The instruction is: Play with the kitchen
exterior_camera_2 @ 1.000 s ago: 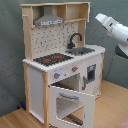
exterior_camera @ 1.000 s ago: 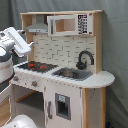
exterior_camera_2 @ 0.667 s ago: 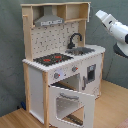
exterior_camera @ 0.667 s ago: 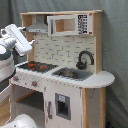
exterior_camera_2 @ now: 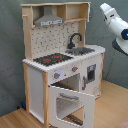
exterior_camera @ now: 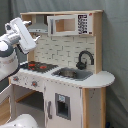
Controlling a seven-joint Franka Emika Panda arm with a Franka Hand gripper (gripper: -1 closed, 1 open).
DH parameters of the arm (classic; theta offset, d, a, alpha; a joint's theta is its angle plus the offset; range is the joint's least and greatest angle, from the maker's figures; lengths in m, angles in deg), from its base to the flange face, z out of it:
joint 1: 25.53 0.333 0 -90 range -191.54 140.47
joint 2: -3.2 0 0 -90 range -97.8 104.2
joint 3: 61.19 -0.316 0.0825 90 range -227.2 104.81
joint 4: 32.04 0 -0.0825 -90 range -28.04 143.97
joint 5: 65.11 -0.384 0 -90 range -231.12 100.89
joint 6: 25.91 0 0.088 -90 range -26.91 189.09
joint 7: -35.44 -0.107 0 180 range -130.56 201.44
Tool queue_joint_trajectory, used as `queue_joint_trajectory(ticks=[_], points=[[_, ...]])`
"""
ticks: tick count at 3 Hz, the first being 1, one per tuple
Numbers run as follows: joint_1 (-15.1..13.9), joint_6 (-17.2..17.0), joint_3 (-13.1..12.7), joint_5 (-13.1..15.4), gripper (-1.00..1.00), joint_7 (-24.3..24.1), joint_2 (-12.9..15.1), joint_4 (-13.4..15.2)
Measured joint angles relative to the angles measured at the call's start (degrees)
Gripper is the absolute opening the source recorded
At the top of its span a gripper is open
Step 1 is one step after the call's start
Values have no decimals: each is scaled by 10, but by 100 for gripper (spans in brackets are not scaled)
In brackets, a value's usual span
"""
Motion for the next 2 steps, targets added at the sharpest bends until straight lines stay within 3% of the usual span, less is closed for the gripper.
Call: queue_joint_trajectory(ticks=[2], points=[[-50, -41, 6, 0, 100, -107, -5, -2]])
